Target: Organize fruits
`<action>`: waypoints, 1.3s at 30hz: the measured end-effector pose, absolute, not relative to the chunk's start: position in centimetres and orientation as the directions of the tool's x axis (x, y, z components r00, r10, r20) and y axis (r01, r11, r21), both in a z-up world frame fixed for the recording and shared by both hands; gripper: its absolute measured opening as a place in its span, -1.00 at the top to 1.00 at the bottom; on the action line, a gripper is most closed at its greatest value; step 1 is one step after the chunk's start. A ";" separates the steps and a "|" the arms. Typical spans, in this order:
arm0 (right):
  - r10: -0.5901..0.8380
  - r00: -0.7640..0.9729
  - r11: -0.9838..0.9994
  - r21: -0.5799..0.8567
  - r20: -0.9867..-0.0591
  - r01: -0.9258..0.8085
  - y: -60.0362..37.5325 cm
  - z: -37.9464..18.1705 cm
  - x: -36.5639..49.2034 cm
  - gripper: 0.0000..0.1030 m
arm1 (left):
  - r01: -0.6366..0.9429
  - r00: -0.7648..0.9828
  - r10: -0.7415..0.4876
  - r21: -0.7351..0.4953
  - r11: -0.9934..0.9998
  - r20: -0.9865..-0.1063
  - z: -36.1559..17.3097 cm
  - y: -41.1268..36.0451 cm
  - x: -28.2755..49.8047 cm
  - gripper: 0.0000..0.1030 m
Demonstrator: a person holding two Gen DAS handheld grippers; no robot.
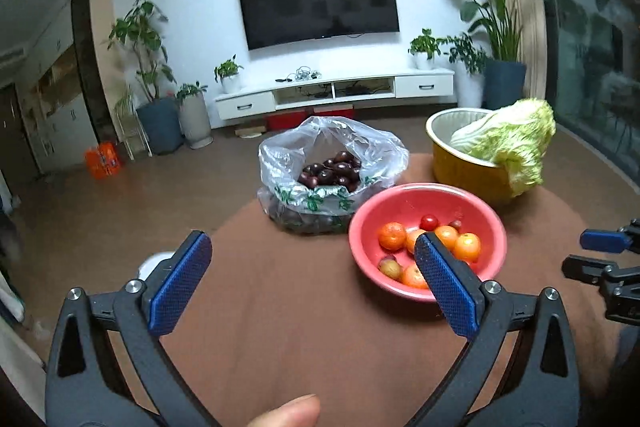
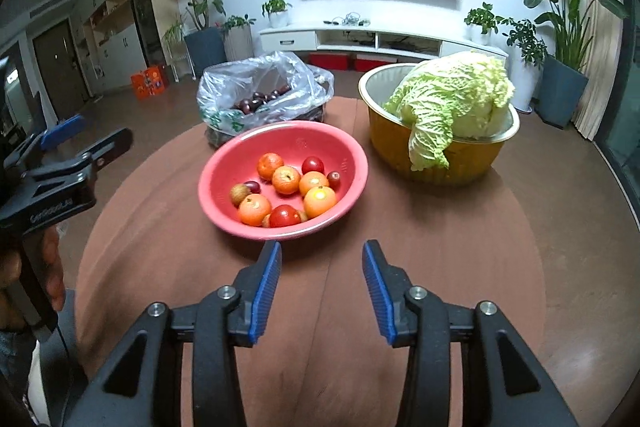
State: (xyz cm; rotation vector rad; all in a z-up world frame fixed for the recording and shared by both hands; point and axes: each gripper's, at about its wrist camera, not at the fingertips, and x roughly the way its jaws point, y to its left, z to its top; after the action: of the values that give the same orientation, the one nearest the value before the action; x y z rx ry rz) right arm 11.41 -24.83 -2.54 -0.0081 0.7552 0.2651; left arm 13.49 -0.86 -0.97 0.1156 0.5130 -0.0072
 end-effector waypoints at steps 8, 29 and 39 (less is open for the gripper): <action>0.259 0.722 0.965 0.139 -0.641 -0.223 -25.2 -1.4 7.1 -0.19 | 0.037 0.817 -0.029 0.002 0.999 -0.575 -1.0 0.3 8.6 -1.00; 0.215 0.746 0.977 0.148 -0.631 -0.156 -24.9 -0.3 2.7 -0.58 | 0.024 0.715 -0.036 -0.026 0.999 -0.698 -3.9 -2.6 3.1 -1.00; 0.201 0.731 0.980 0.137 -0.652 -0.147 -24.3 -0.7 2.7 -0.59 | 0.016 0.709 -0.031 -0.027 0.999 -0.704 -4.4 -2.3 3.8 -1.00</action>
State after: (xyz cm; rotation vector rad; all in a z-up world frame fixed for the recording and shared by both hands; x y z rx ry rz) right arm 2.74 -24.27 -0.69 0.0782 0.7266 0.1913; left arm 3.81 -2.32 -4.42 -0.0198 0.7822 -0.0258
